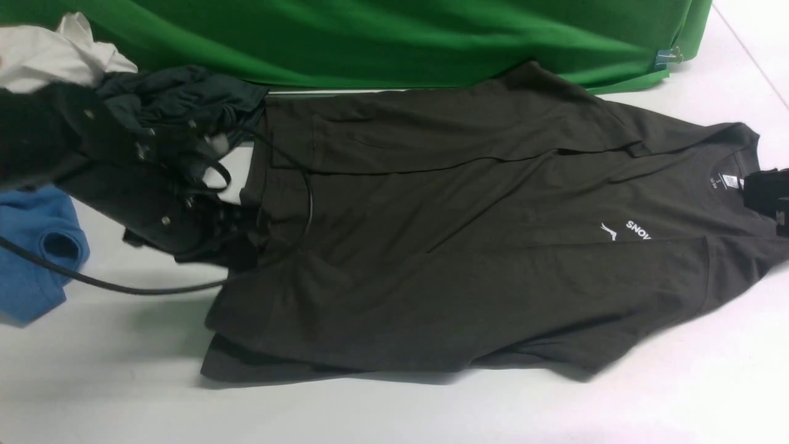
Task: Fold a long-sleeved shirt on a white desktop.
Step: 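Fold the left side of the black T-shirt inward over its body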
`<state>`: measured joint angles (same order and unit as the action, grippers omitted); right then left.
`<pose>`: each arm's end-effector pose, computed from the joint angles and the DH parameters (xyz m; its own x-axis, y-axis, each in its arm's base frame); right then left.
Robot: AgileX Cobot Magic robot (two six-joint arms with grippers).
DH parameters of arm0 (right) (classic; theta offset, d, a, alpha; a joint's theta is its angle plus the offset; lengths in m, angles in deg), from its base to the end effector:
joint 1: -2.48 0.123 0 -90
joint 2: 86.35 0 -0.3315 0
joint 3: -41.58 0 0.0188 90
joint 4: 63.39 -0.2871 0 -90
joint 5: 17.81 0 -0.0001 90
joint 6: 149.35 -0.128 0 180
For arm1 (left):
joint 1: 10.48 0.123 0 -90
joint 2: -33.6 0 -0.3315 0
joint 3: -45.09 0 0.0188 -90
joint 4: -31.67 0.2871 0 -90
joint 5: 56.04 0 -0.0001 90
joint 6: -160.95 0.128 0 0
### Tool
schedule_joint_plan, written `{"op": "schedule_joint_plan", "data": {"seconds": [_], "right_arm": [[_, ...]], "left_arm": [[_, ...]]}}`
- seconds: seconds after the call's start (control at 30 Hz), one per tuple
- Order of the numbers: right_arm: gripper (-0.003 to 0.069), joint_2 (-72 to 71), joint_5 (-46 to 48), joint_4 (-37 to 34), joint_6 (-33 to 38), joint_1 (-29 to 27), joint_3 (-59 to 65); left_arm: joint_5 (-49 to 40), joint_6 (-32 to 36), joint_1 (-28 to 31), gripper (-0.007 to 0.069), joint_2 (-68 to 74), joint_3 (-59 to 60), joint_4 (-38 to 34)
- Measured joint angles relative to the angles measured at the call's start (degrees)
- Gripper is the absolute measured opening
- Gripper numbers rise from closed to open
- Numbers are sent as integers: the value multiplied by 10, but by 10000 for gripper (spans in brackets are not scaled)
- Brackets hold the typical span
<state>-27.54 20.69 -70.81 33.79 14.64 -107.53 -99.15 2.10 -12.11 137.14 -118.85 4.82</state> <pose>0.2088 0.0555 0.3483 -0.6134 -0.0845 -0.7852 -0.2435 0.9661 0.0863 0.3779 -0.0503 0.2058 -0.9339 0.0410 -0.3551 0.1494 0.9472 -0.2837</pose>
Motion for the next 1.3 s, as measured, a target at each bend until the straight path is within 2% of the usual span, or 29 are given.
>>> {"op": "schedule_joint_plan", "data": {"seconds": [0.23,0.33,0.47,0.63,0.73,0.83,0.93,1.13,1.17,1.27,1.3], "right_arm": [[240,0,0,0,1,0,0],[240,0,0,0,1,0,0],[240,0,0,0,1,0,0],[240,0,0,0,1,0,0],[240,0,0,0,1,0,0],[240,0,-3,0,1,0,0],[240,0,-11,0,1,0,0],[240,0,-56,0,1,1,0],[240,0,-58,0,1,2,0],[240,2,-76,0,5,13,0],[240,2,-76,0,6,14,0]], "left_arm": [[18,35,0,43,-51,-48,-36],[59,74,0,43,-46,-78,-67],[101,98,0,43,-13,-87,-75],[153,97,-1,44,64,-87,-74],[155,53,-1,62,109,-87,-51],[155,-27,-1,123,136,-87,9],[154,-56,-1,211,140,-87,35],[134,-58,-1,469,120,-87,45],[134,-57,-1,477,119,-87,45],[123,-52,-1,602,94,-88,46],[123,-52,-1,607,93,-88,46]]}}
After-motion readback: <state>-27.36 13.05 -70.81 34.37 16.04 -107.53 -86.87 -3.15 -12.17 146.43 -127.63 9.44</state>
